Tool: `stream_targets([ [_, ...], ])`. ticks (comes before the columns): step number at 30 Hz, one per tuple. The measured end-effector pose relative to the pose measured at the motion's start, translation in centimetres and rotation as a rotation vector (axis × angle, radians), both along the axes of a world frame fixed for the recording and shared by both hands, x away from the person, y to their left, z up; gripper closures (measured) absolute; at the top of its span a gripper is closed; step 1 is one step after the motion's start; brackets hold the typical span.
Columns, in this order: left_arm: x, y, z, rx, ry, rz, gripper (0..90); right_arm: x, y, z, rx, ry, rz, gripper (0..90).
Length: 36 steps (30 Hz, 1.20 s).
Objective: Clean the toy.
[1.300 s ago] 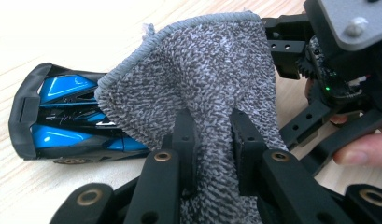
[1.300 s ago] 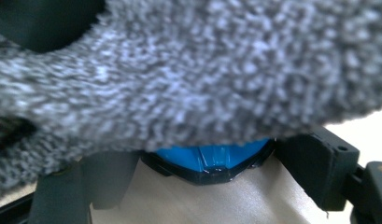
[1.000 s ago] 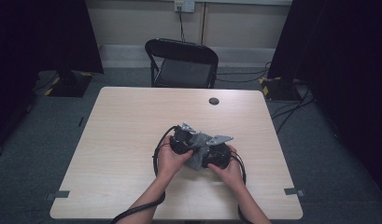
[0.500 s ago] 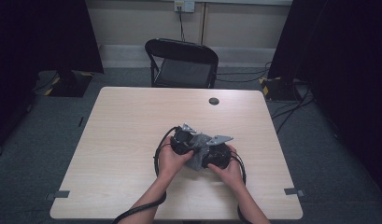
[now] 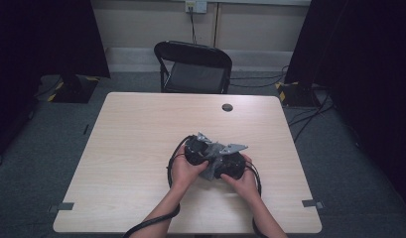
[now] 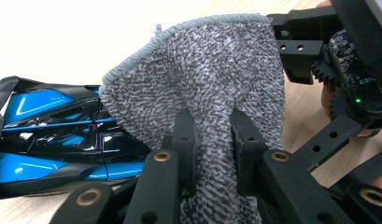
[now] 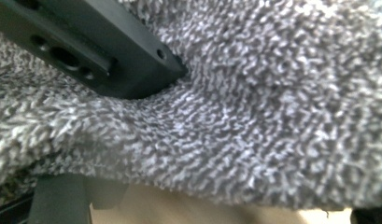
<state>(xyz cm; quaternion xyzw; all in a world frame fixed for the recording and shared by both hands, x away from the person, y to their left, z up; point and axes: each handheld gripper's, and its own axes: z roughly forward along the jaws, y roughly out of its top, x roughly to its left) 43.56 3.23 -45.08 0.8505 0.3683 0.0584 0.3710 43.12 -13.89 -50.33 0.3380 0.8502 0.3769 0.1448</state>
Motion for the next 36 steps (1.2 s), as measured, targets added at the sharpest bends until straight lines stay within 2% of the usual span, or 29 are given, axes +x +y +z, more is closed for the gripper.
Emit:
stream_targets([
  [6, 0.26, -0.30, -0.41, 0.021, 0.000, -0.010, 74.8, 0.00, 0.01, 0.00, 0.001, 0.000, -0.001, 22.7],
  [12, 0.33, -0.26, -0.78, 0.017, -0.004, -0.002, 74.7, -0.02, 0.00, 0.00, -0.001, -0.001, 0.000, 22.8],
  [17, 0.27, -0.40, -0.64, 0.075, -0.046, -0.009, 74.6, -0.03, 0.00, 0.00, -0.001, -0.005, 0.007, 24.1],
  [30, 0.42, -0.15, -0.60, 0.056, -0.025, -0.006, 74.5, -0.24, 0.05, 0.02, 0.000, -0.007, -0.001, 25.9],
  [33, 0.44, -0.03, -0.57, 0.049, -0.026, 0.005, 74.6, -0.25, 0.06, 0.02, 0.000, -0.008, -0.002, 26.0],
  [36, 0.55, 0.19, -0.46, 0.060, -0.038, 0.016, 74.7, -0.26, 0.06, 0.02, -0.001, -0.009, -0.002, 26.0],
])
